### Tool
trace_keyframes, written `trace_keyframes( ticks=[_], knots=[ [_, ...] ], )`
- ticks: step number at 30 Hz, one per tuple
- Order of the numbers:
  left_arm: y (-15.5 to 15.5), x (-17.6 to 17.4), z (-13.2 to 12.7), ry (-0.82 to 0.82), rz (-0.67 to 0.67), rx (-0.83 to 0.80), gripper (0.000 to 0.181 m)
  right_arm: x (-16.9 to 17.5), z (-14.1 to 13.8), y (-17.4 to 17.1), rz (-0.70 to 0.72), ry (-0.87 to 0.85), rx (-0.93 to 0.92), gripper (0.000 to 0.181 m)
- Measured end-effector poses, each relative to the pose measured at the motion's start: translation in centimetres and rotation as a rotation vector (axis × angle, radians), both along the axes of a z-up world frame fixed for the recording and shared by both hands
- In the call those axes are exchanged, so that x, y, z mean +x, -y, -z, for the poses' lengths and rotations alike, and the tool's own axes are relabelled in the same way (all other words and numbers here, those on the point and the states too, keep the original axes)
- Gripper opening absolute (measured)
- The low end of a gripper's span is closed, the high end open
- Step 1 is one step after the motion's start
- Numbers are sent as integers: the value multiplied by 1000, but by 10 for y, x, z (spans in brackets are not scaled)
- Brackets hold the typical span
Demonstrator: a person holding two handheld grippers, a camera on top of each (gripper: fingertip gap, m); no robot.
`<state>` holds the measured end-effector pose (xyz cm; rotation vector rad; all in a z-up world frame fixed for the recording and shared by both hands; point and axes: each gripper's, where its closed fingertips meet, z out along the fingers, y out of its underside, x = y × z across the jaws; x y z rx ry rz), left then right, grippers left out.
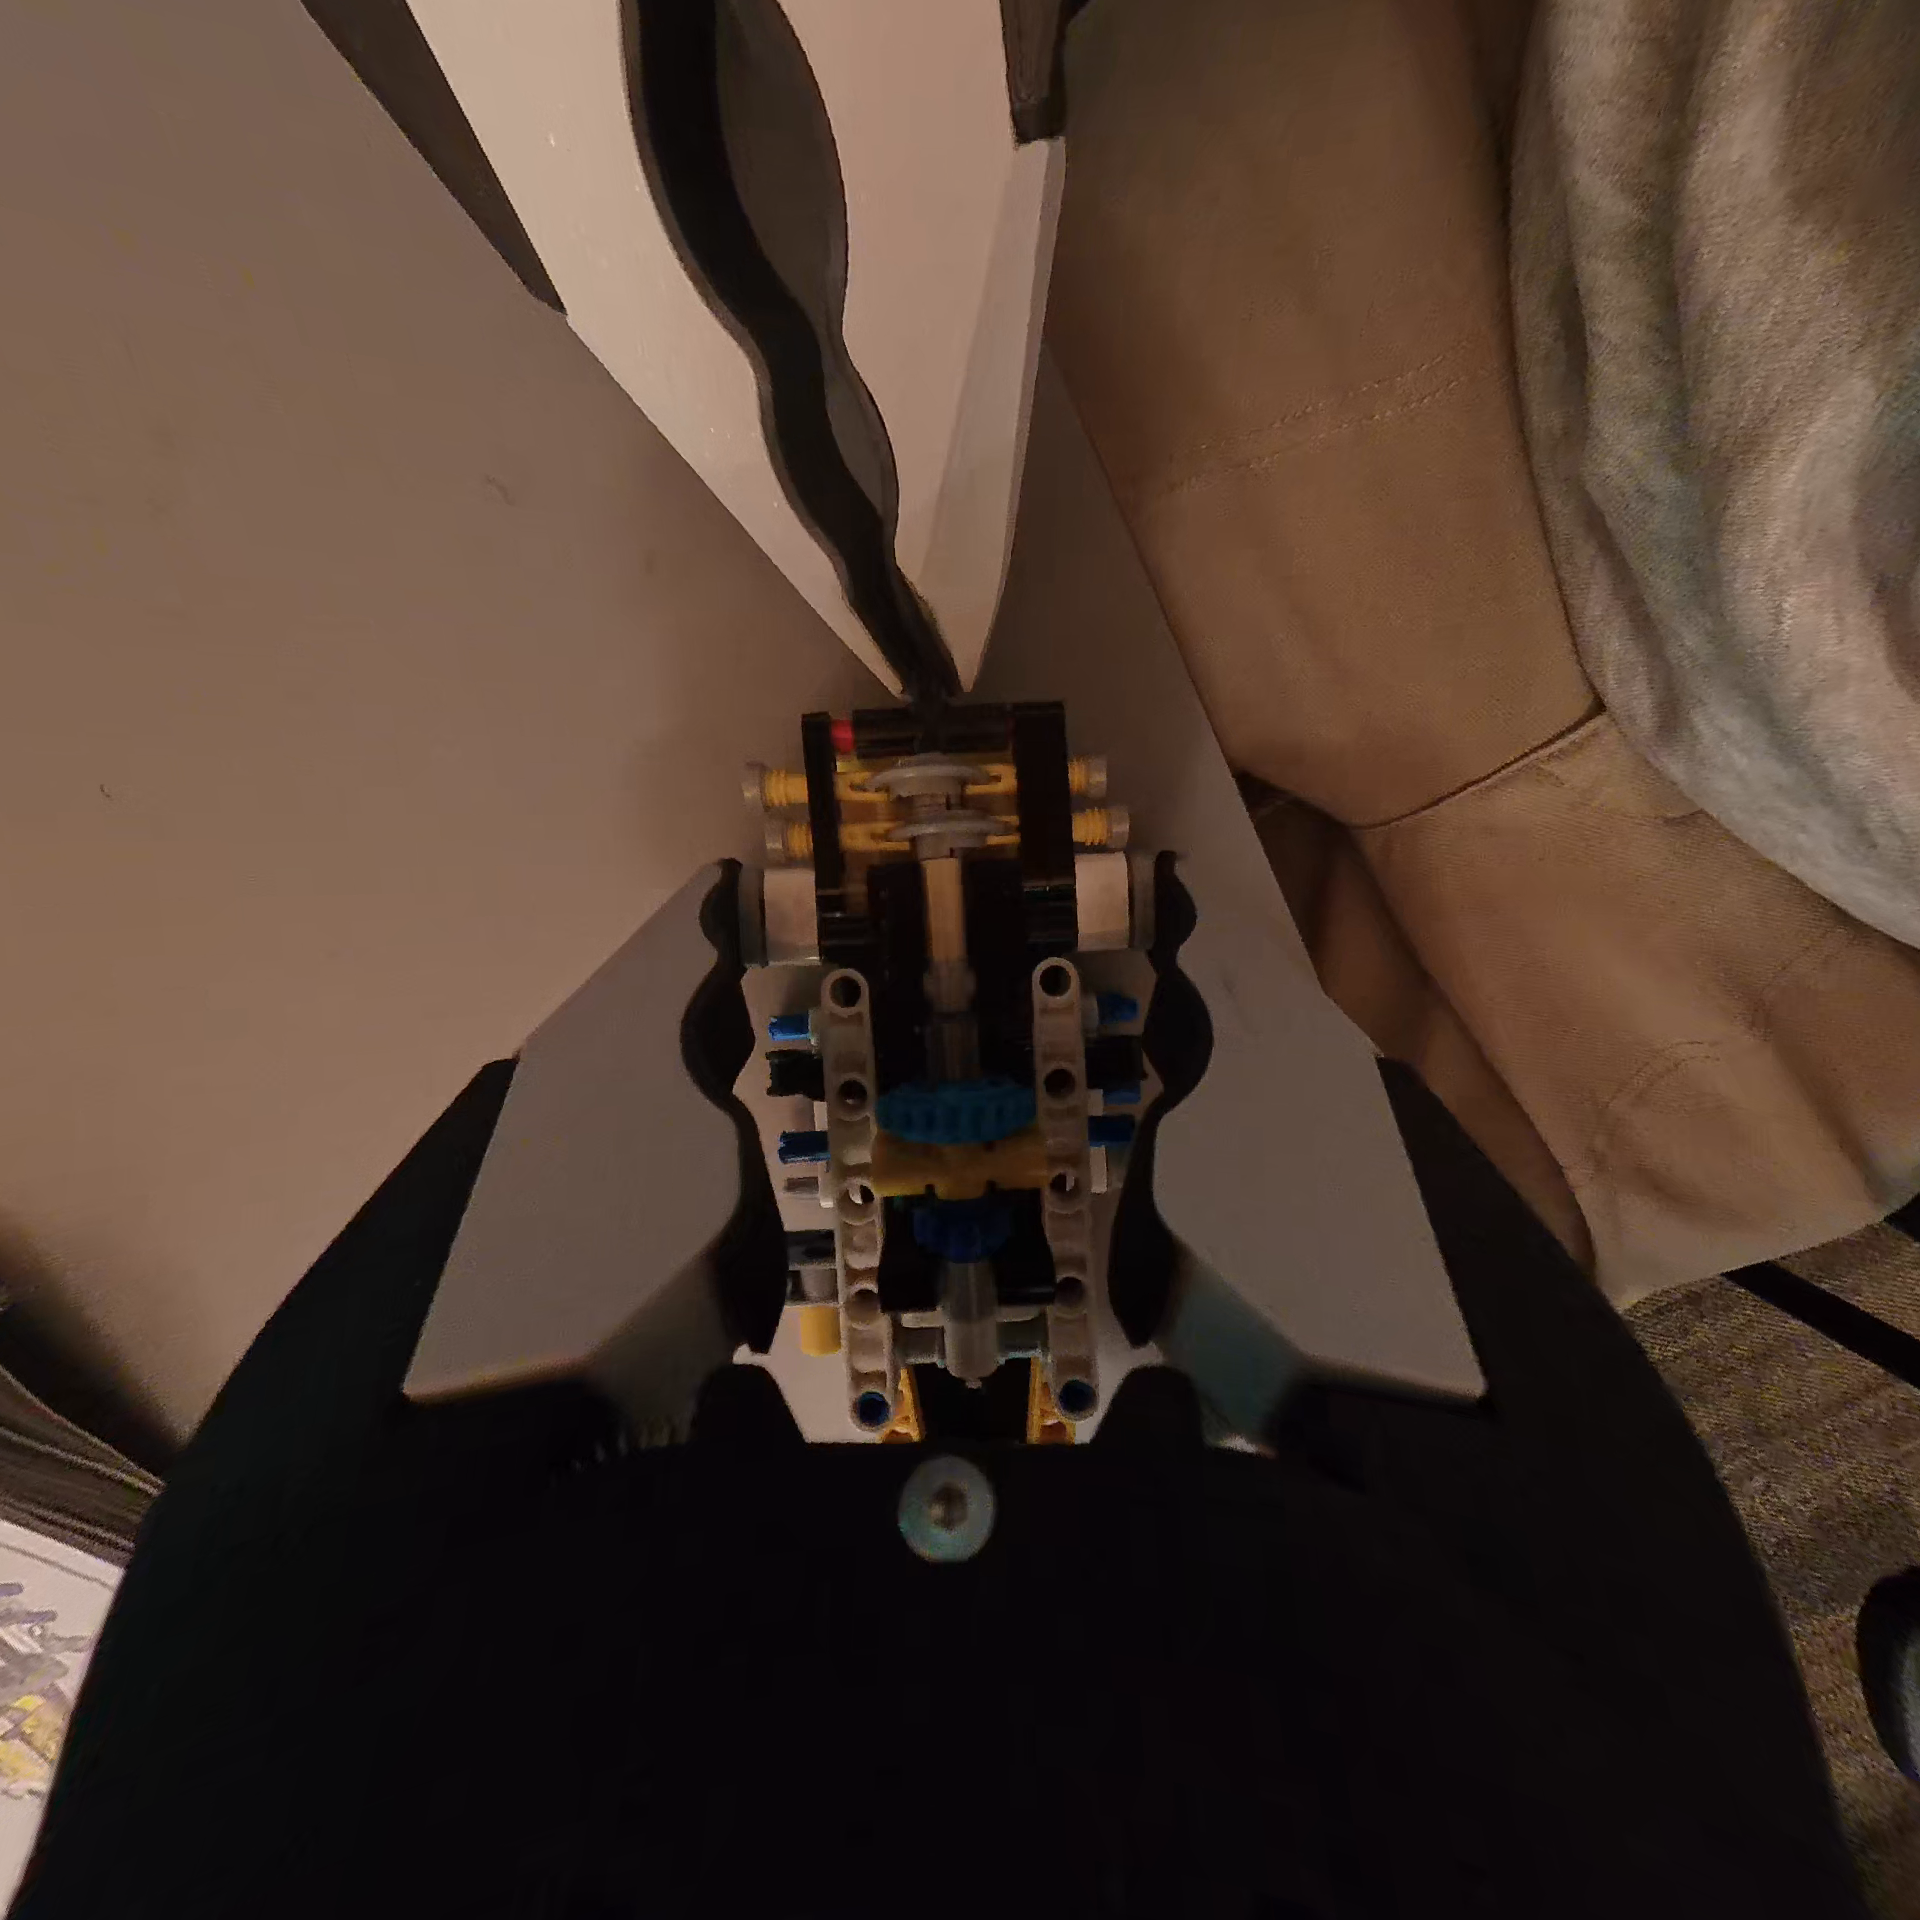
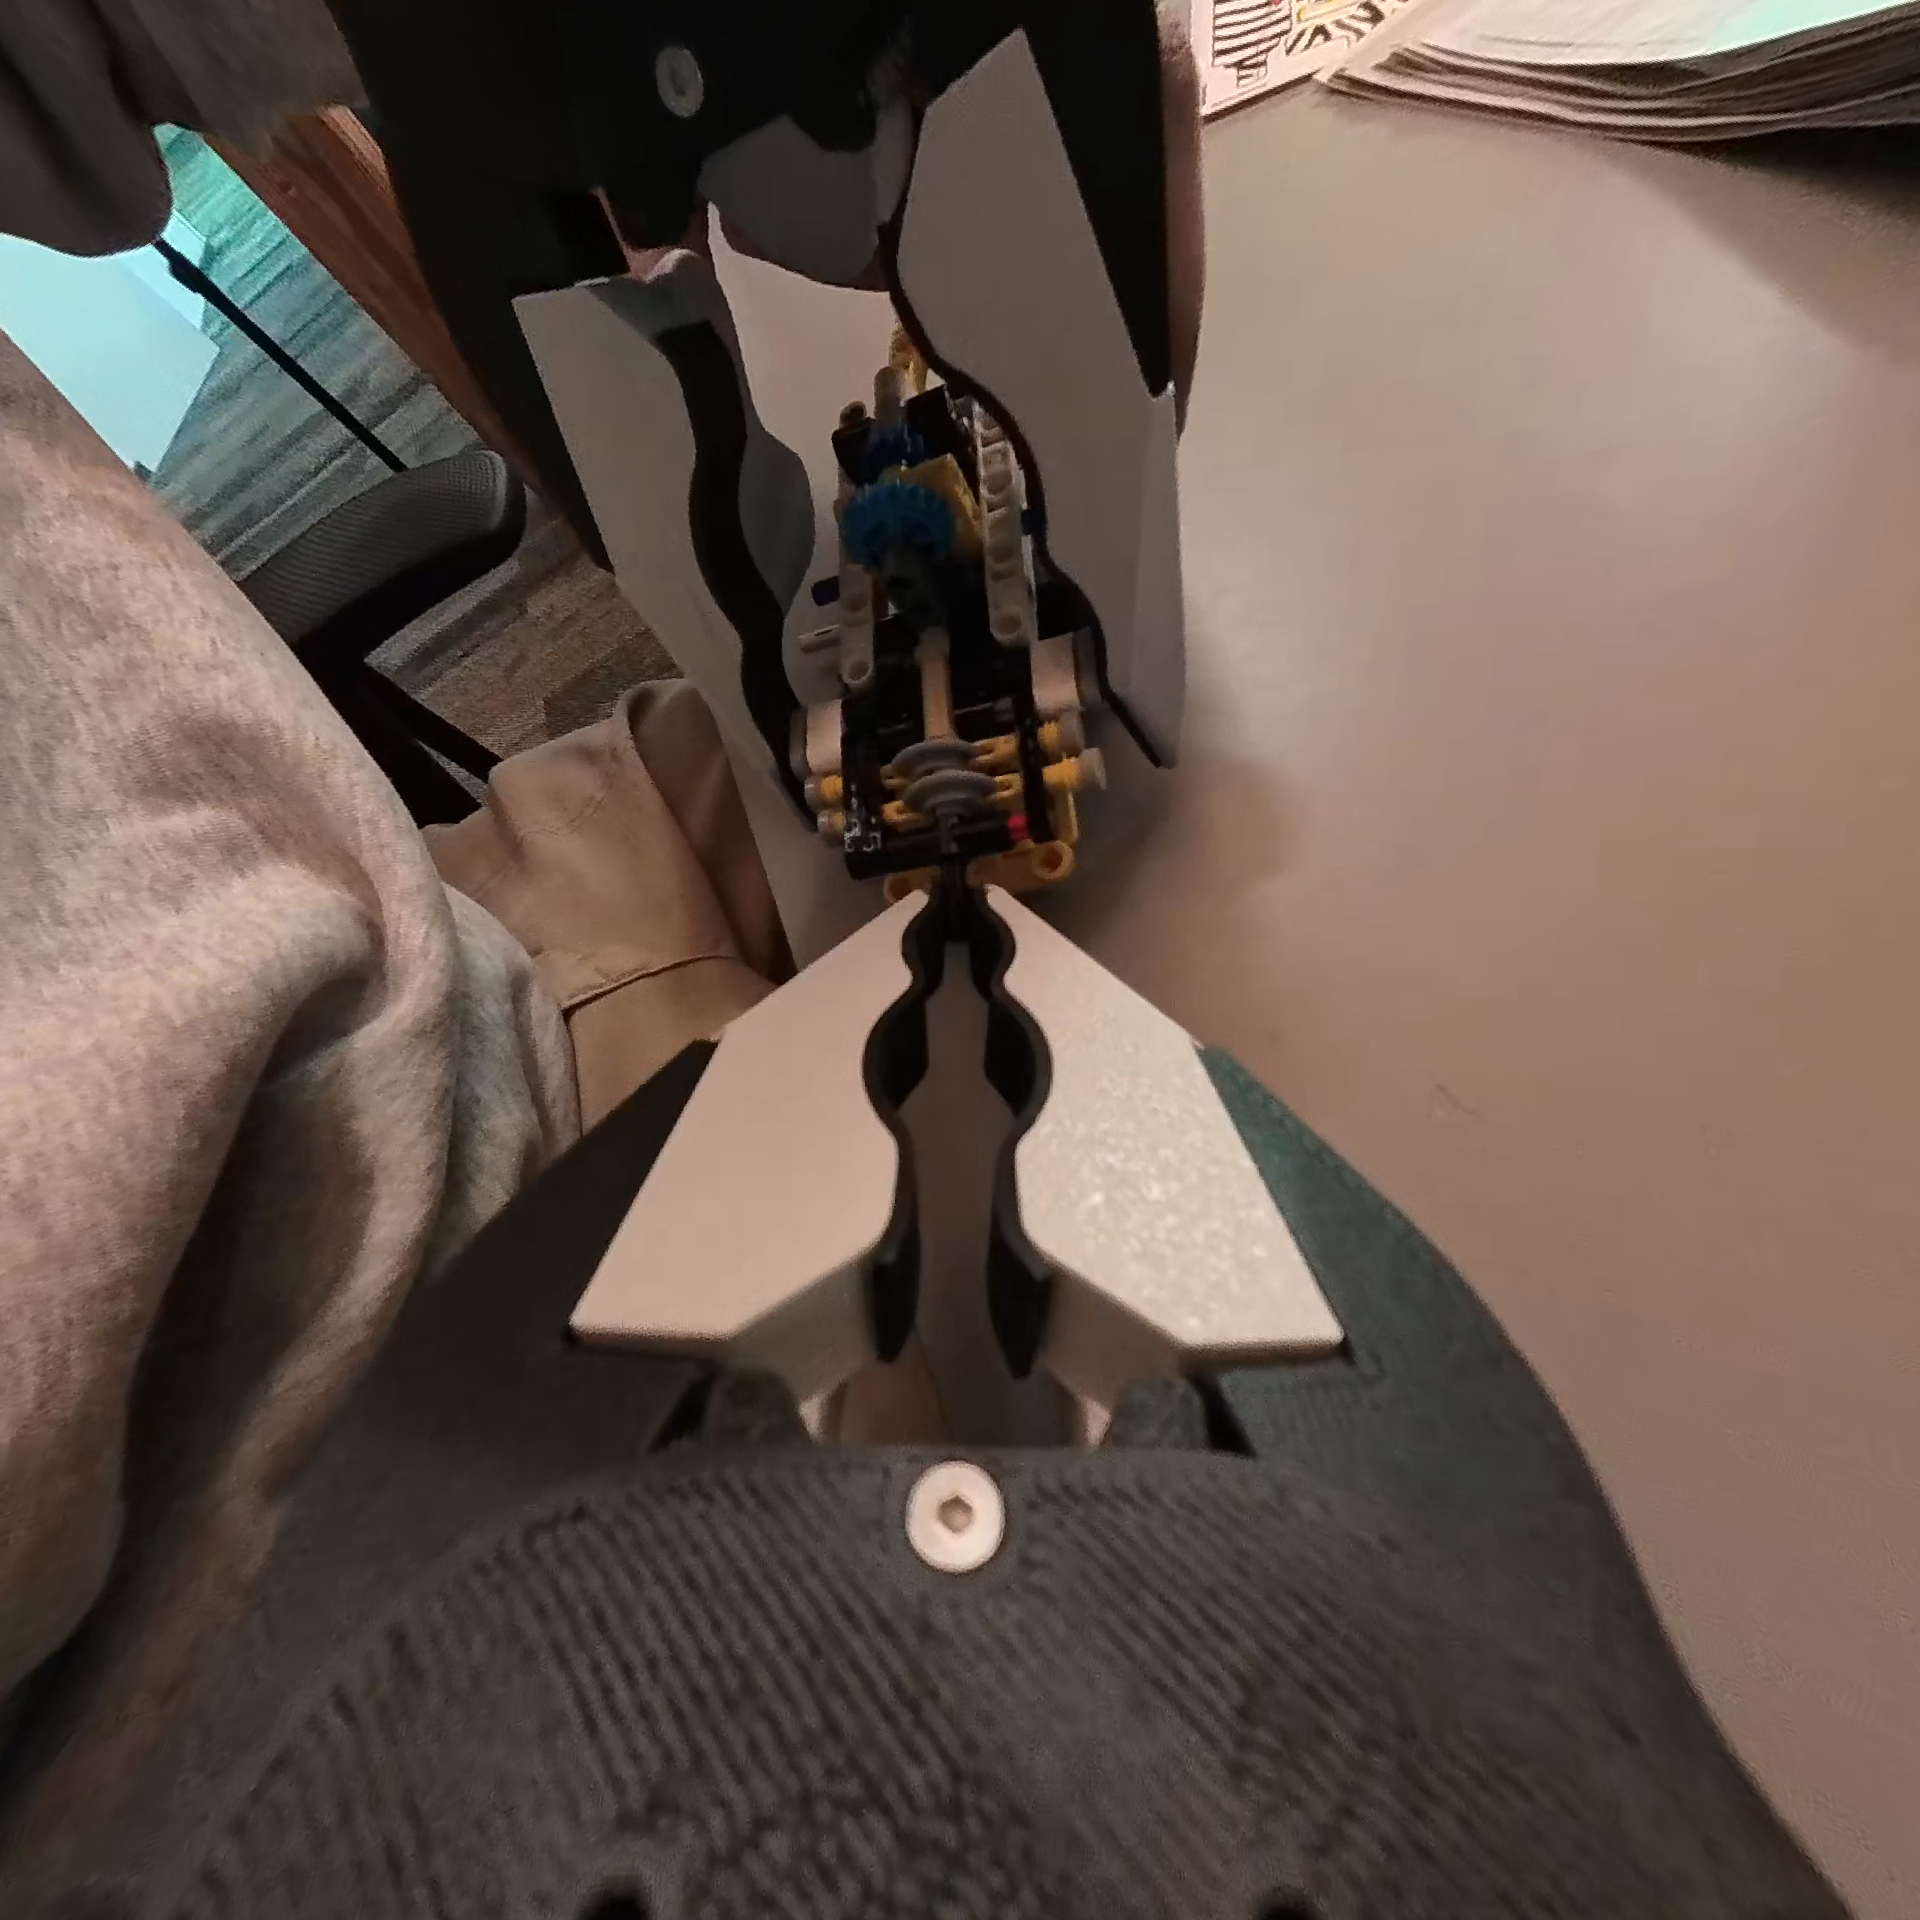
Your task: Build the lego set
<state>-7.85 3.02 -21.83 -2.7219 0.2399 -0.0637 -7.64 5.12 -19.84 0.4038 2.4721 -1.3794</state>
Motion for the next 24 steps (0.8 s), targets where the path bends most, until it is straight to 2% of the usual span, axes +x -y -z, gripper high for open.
trace_keyframes(
  ticks=[24],
  knots=[
    [1, 0, 0, 3, 8, -14, 79, -3, 0, 1, 11, 28, -27, 2]
  ],
)
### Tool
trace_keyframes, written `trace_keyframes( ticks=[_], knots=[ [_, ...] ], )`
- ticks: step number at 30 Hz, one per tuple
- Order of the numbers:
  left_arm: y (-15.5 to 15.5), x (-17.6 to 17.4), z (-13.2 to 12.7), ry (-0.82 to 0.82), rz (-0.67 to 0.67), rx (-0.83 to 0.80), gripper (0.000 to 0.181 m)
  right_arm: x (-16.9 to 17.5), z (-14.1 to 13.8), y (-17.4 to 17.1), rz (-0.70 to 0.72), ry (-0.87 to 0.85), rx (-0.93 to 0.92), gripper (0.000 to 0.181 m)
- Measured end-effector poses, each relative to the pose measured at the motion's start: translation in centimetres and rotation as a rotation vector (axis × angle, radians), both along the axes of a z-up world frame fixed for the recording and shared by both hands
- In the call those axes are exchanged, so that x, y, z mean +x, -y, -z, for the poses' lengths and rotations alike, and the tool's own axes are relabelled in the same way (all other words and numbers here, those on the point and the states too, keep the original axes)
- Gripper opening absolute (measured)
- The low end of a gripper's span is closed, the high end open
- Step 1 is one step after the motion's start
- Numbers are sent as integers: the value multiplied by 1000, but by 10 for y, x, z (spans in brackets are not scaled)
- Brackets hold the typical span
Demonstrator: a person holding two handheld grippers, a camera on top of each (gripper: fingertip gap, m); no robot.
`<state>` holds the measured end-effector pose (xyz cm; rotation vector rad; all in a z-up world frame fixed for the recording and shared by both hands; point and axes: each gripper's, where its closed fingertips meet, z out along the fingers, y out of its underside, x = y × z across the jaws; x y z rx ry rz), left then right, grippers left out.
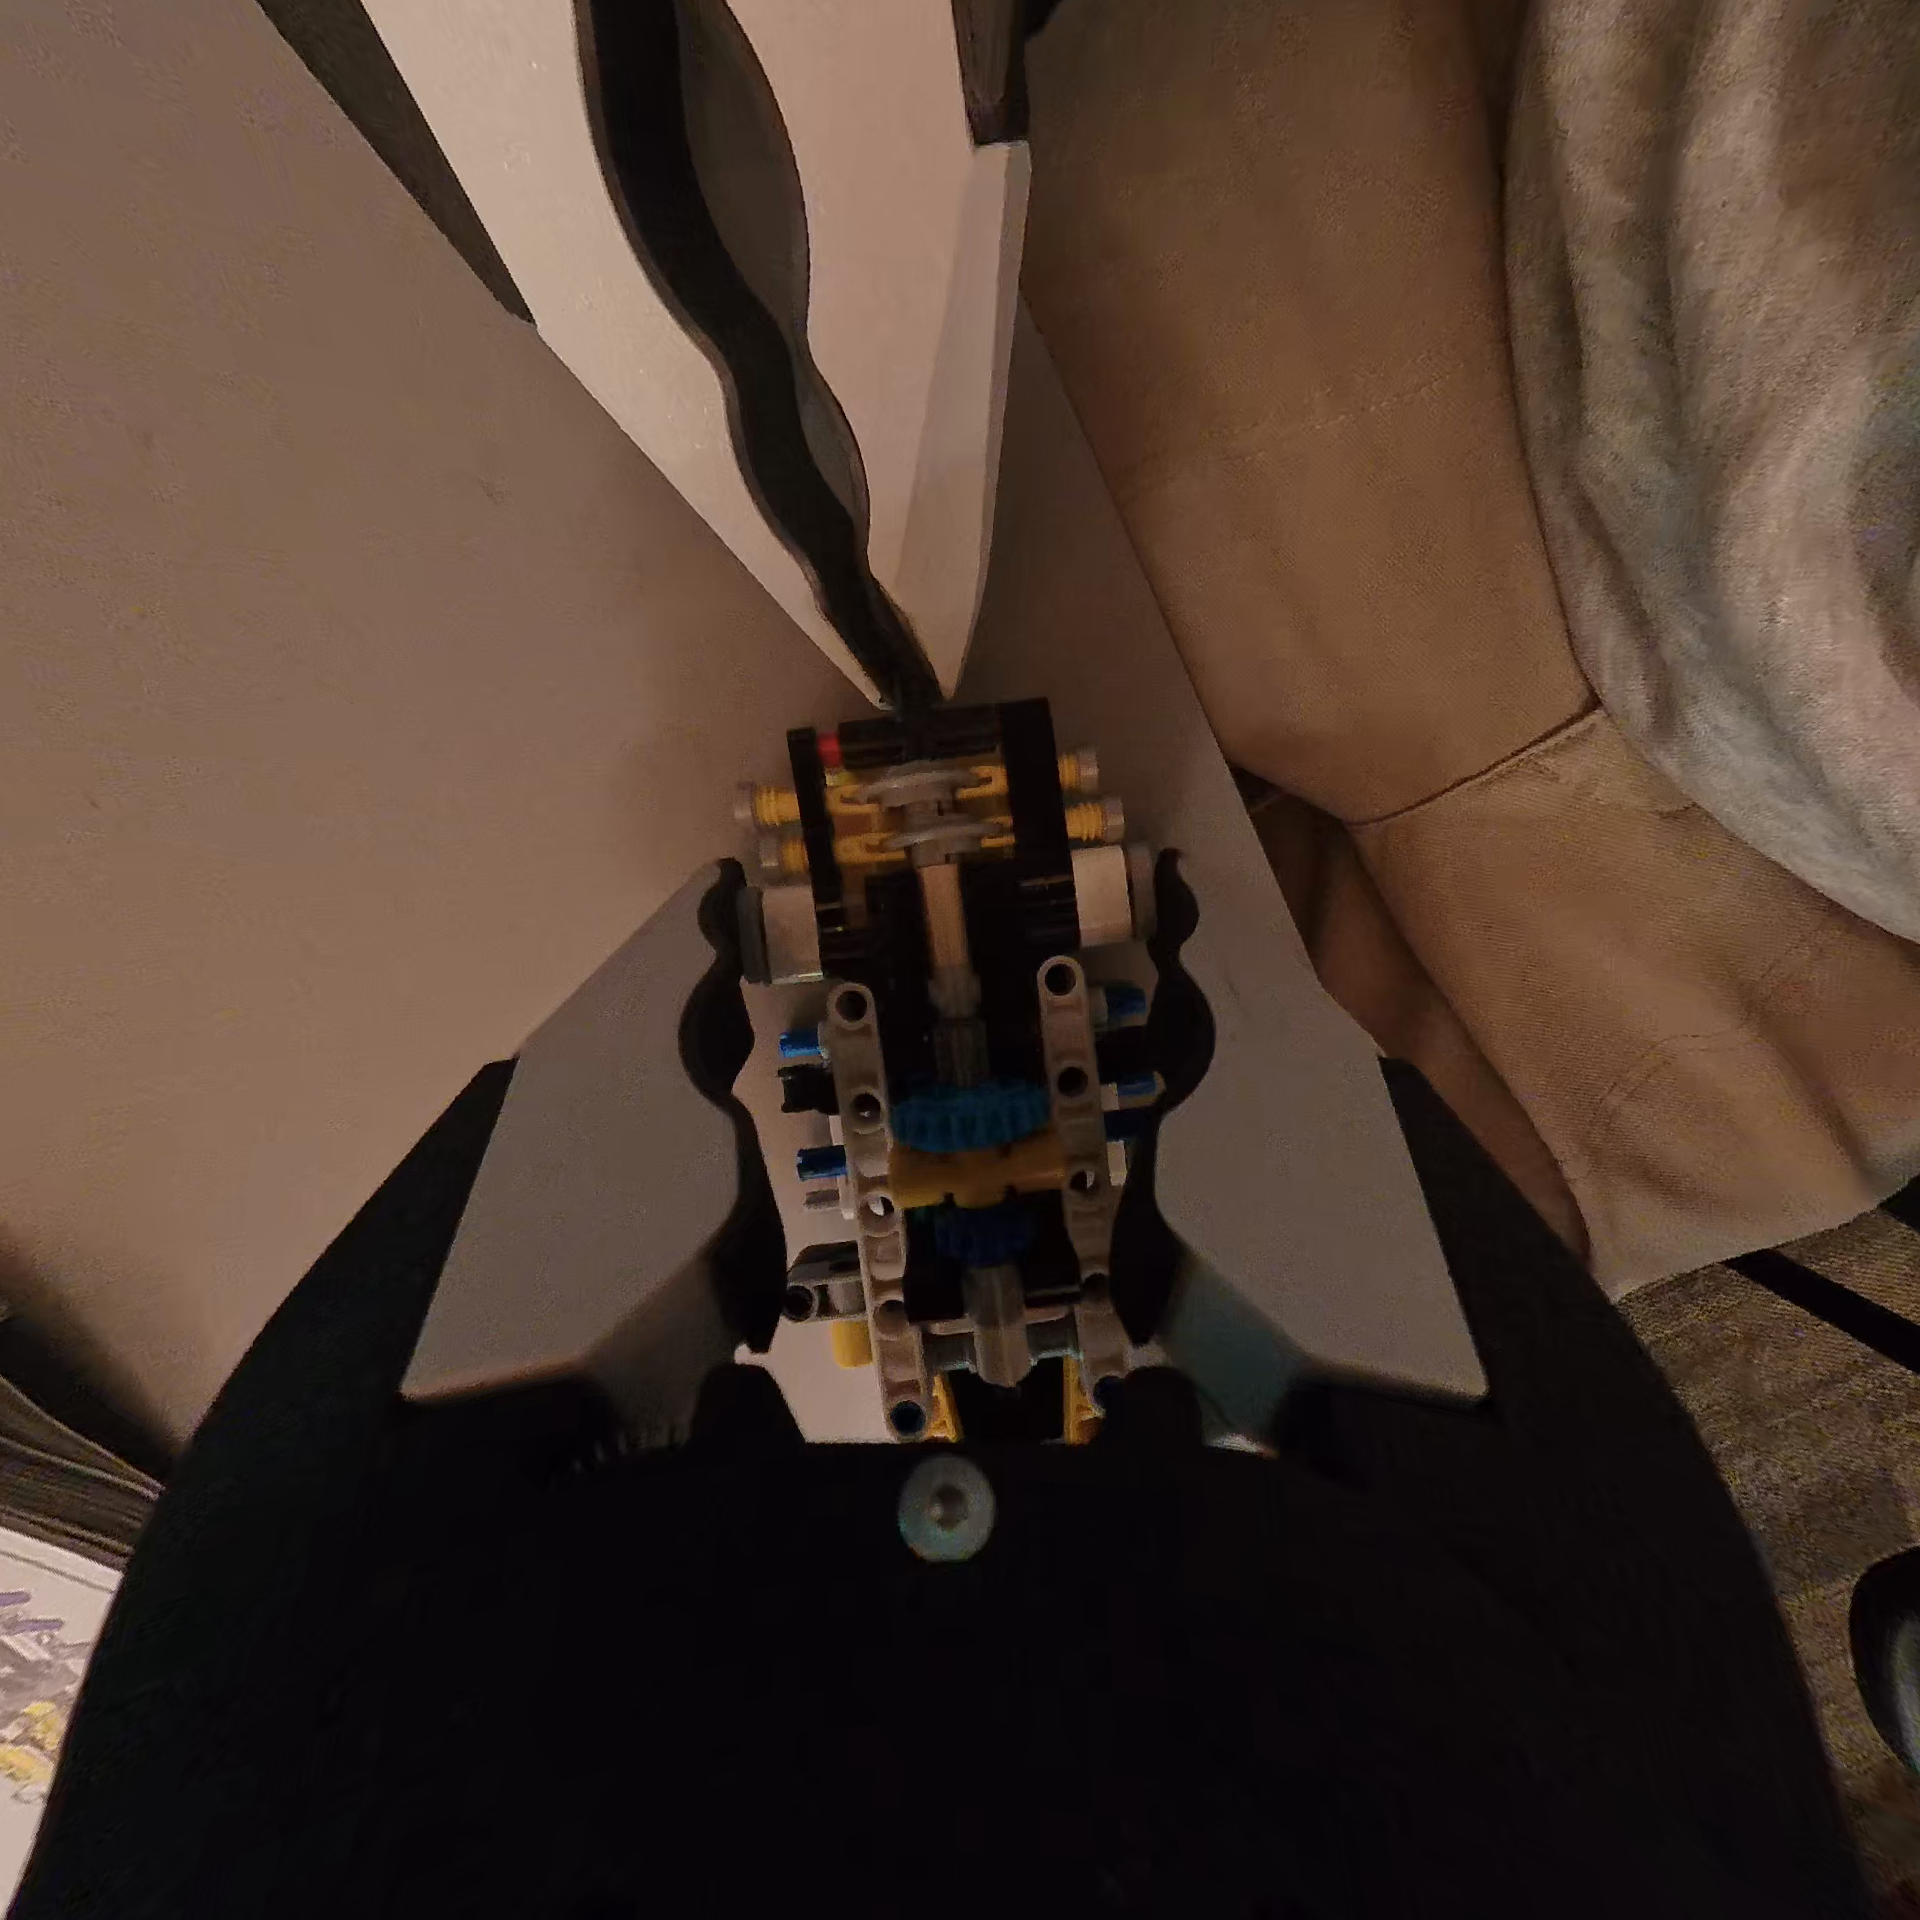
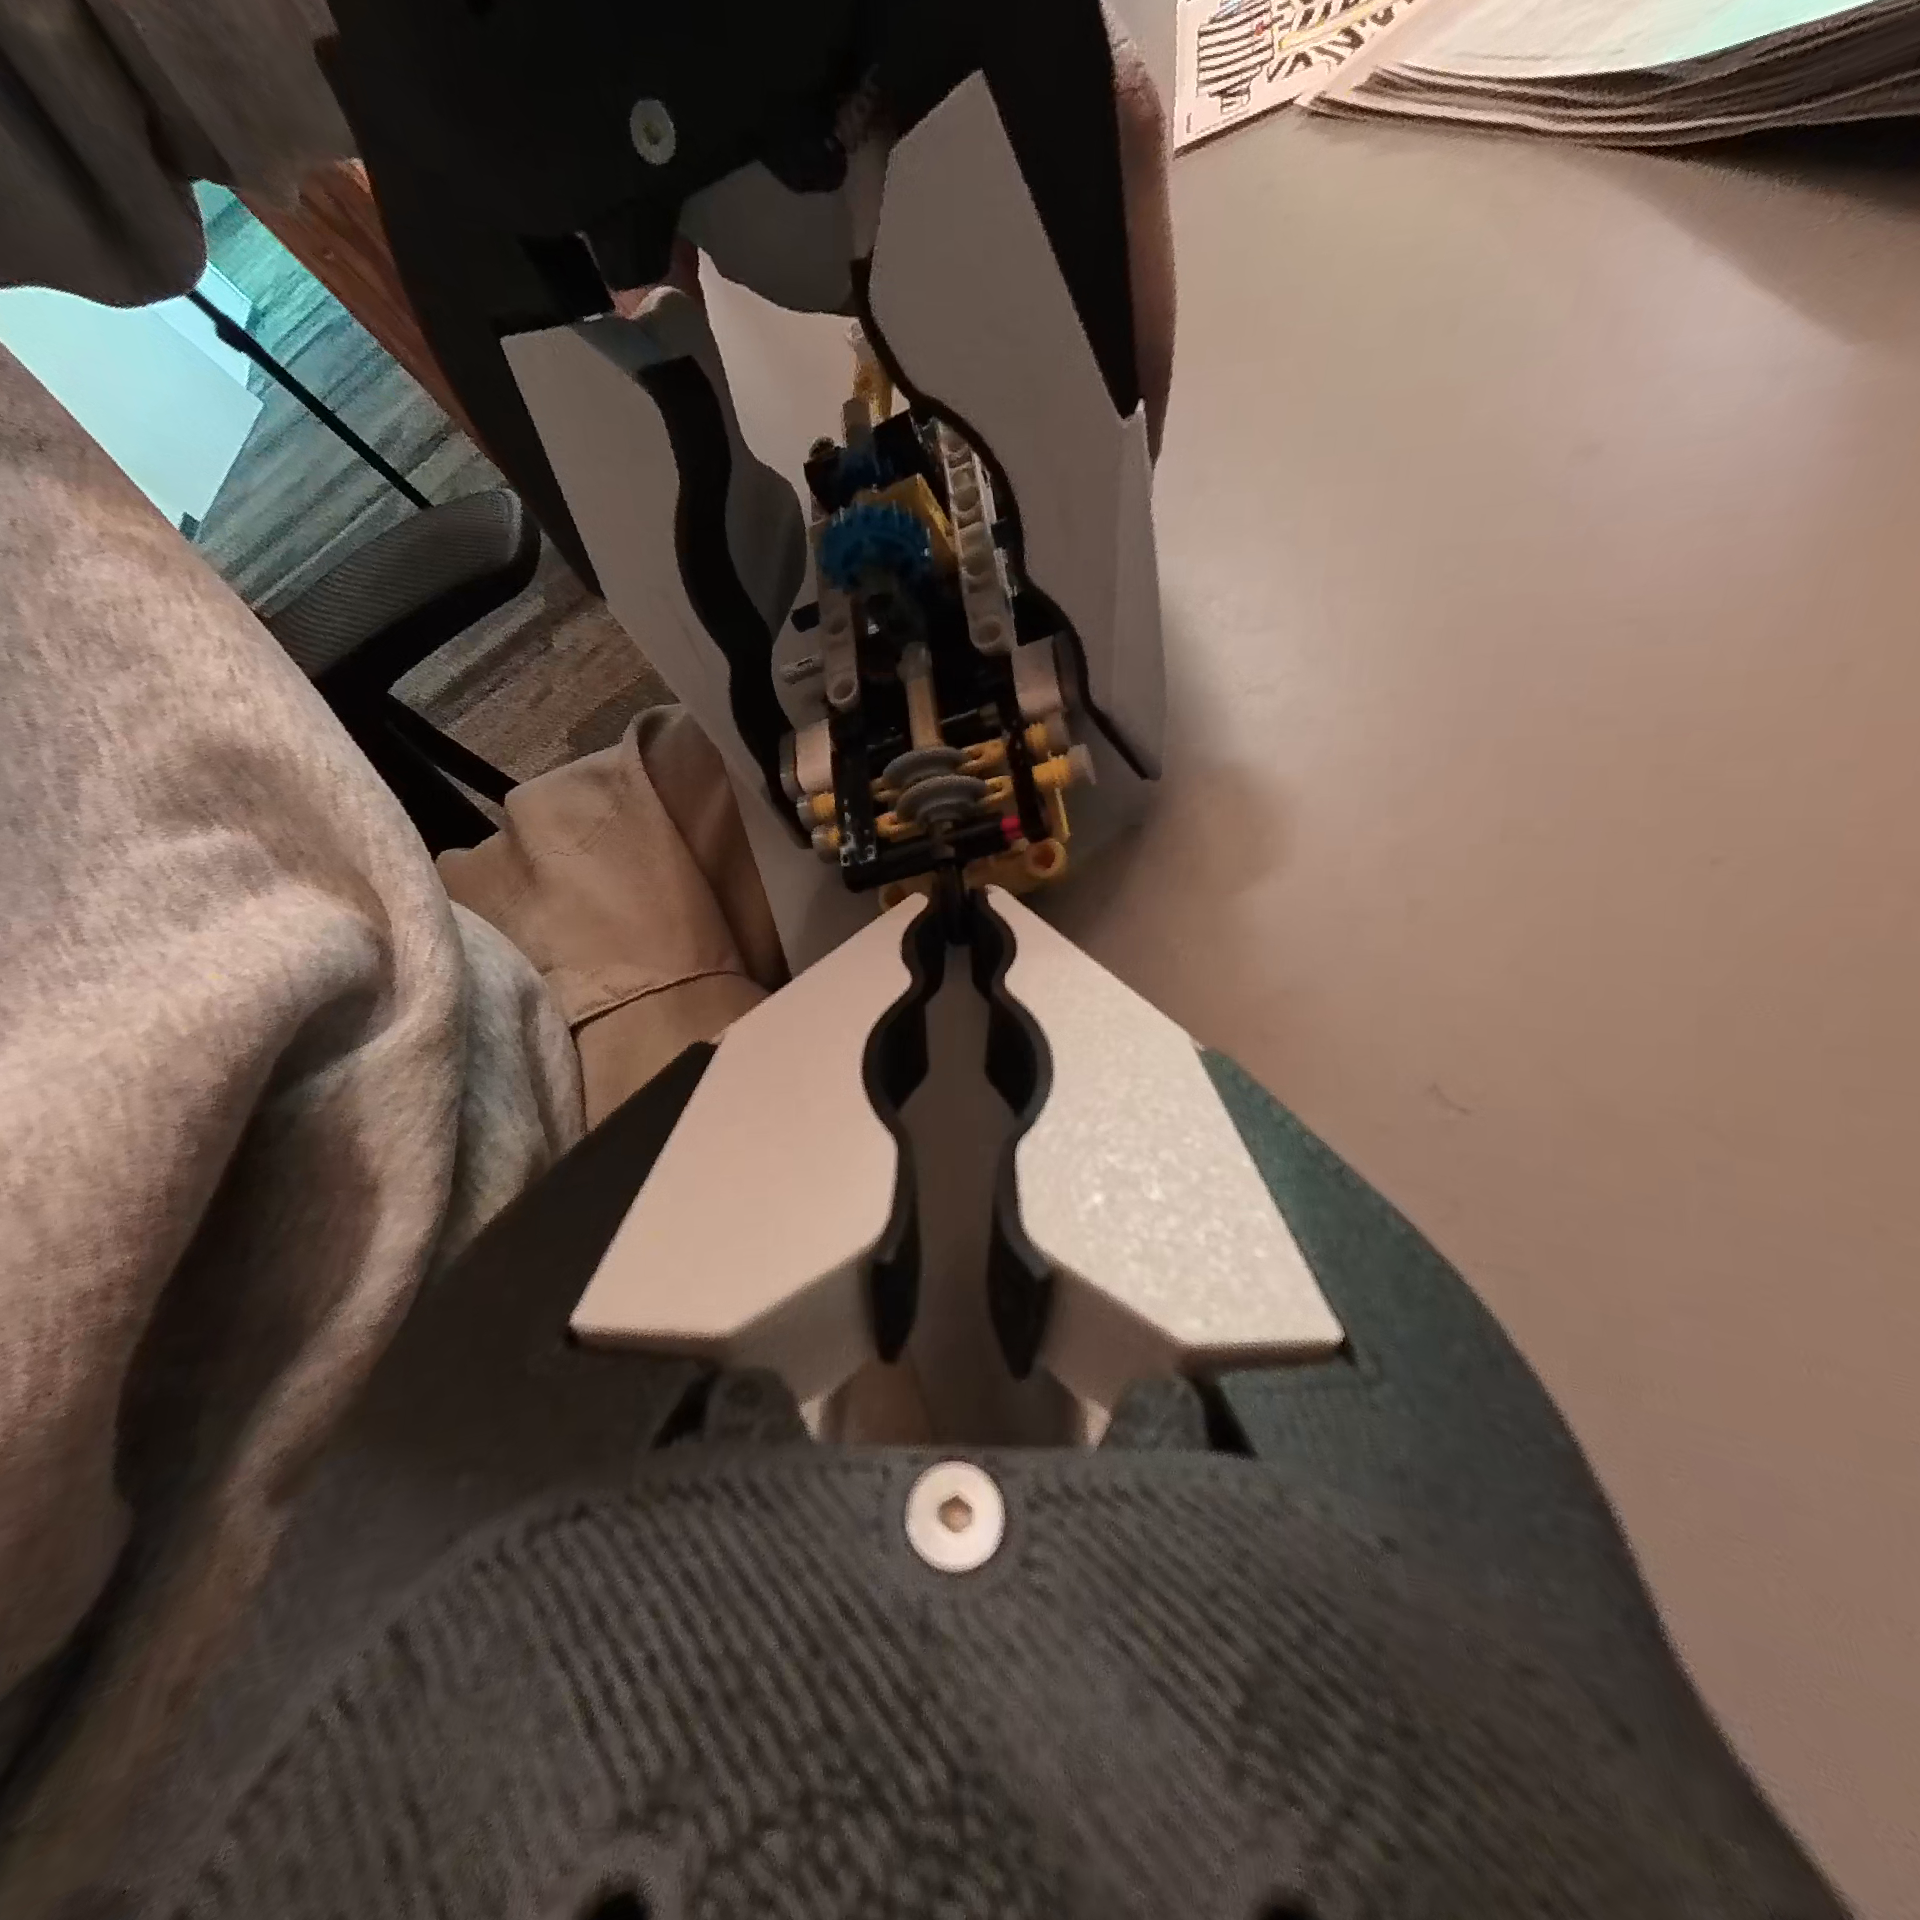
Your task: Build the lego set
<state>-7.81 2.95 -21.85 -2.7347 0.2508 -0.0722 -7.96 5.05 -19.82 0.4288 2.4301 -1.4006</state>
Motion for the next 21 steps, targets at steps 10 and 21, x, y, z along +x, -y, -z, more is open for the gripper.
trace_keyframes(
  ticks=[10, 21],
  knots=[
    [0, 1, 1, 3, 5, -2, 79, -1, 1, 0, -2, -32, 15, 2],
    [-7, 8, -1, 13, 6, 33, 78, -2, -9, -6, 12, -139, -29, 44]
  ],
)
